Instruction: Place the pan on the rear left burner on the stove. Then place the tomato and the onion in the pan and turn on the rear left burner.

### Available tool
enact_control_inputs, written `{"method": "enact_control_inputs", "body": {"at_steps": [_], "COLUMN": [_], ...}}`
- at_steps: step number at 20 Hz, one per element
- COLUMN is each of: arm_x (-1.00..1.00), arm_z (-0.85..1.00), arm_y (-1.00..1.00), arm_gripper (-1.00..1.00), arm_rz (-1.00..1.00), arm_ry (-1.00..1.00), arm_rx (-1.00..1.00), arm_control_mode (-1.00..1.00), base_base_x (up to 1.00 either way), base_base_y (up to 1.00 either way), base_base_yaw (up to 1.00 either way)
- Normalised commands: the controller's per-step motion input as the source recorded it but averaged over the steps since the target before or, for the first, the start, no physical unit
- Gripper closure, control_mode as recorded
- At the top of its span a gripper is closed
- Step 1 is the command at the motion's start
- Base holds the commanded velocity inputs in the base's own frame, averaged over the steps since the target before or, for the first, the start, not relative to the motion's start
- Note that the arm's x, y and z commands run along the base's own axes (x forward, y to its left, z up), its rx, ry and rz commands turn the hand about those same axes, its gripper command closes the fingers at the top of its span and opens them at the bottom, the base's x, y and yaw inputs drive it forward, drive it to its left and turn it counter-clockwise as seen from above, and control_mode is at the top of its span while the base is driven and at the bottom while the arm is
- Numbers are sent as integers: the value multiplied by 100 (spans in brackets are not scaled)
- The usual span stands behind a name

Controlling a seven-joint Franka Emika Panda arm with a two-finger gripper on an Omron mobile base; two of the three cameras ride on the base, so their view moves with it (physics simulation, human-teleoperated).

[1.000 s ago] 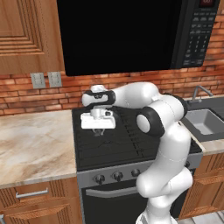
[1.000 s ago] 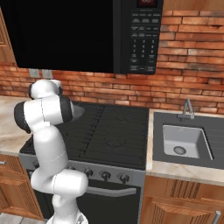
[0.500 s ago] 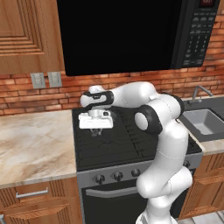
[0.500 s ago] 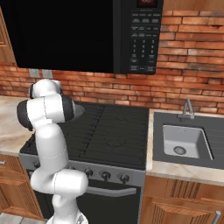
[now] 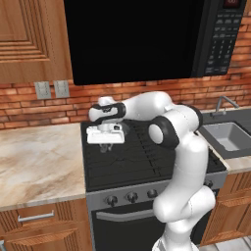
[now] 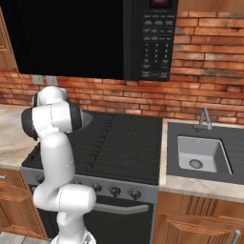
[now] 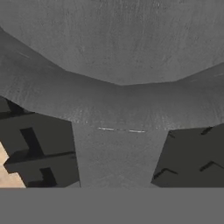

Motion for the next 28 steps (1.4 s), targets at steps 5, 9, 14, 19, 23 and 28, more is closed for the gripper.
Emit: {"method": "enact_control_inputs", "body": {"at_steps": [5,9,14,19,23,28], "arm_x": [47,51,46,21,1,-7], "arm_z": [-16,-12,-9,-11,-9,-9], "arm_y": [0,0,0,0,-16,-30], "arm_gripper": [100,100,100,100,100,100], "arm_rz": [0,0,0,0,0,-1], "arm_ry": [0,0,0,0,0,0], "arm_rx": [0,1,1,0,0,0], "arm_control_mode": [-100,-100,-100,-100,-100,-100], "base_base_x": [0,0,0,0,0,0], "base_base_y": [0,0,0,0,0,0], "base_base_yaw": [0,0,0,0,0,0]}}
